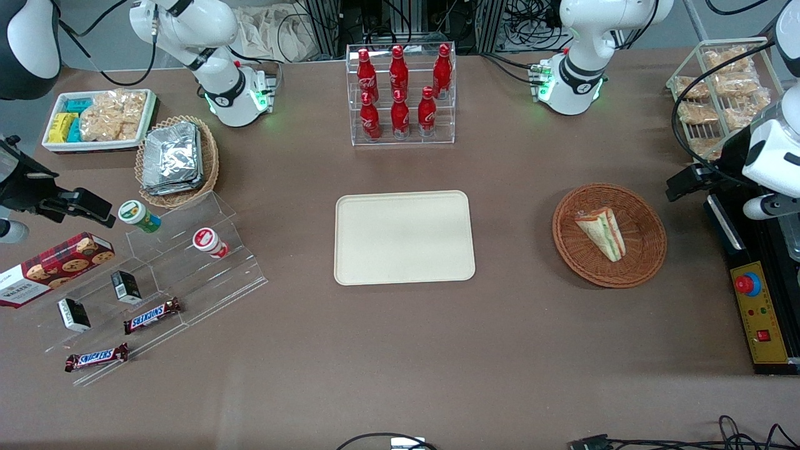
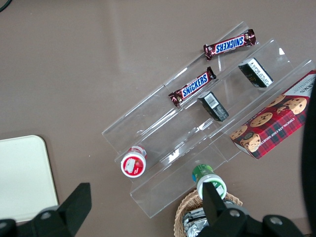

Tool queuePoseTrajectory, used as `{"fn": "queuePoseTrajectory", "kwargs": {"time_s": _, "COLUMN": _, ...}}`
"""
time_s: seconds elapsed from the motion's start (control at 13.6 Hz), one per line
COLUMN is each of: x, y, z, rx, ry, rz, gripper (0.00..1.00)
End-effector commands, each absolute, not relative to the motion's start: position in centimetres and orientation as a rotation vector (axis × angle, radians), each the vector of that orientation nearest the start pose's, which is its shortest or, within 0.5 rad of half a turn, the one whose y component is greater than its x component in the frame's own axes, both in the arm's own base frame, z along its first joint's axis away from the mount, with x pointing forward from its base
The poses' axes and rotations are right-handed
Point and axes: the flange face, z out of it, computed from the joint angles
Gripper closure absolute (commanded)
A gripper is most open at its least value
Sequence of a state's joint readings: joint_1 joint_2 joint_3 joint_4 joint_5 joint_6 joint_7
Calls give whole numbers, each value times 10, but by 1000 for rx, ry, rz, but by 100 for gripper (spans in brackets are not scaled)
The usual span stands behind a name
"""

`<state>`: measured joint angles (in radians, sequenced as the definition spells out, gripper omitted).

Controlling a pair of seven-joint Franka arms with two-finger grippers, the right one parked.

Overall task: Place sandwich from basket to tray
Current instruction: 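Move the left gripper toward the wicker basket holding the sandwich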

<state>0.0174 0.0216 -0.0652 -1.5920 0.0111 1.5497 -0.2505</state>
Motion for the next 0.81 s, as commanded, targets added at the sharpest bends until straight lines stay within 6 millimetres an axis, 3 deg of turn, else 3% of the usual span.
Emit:
{"fn": "queuePoseTrajectory", "kwargs": {"time_s": 0.0, "x": 549, "y": -23, "z": 592, "rx": -3082, "ry": -344, "rz": 155, "gripper": 0}}
{"fn": "queuePoseTrajectory", "kwargs": {"time_s": 0.22, "x": 533, "y": -30, "z": 570, "rx": -3060, "ry": -392, "rz": 185, "gripper": 0}}
{"fn": "queuePoseTrajectory", "kwargs": {"time_s": 0.37, "x": 507, "y": -31, "z": 547, "rx": -3065, "ry": -398, "rz": 132, "gripper": 0}}
{"fn": "queuePoseTrajectory", "kwargs": {"time_s": 0.52, "x": 492, "y": -32, "z": 508, "rx": -3070, "ry": -452, "rz": 49, "gripper": 0}}
{"fn": "queuePoseTrajectory", "kwargs": {"time_s": 0.74, "x": 491, "y": -42, "z": 456, "rx": -3053, "ry": -538, "rz": 48, "gripper": 0}}
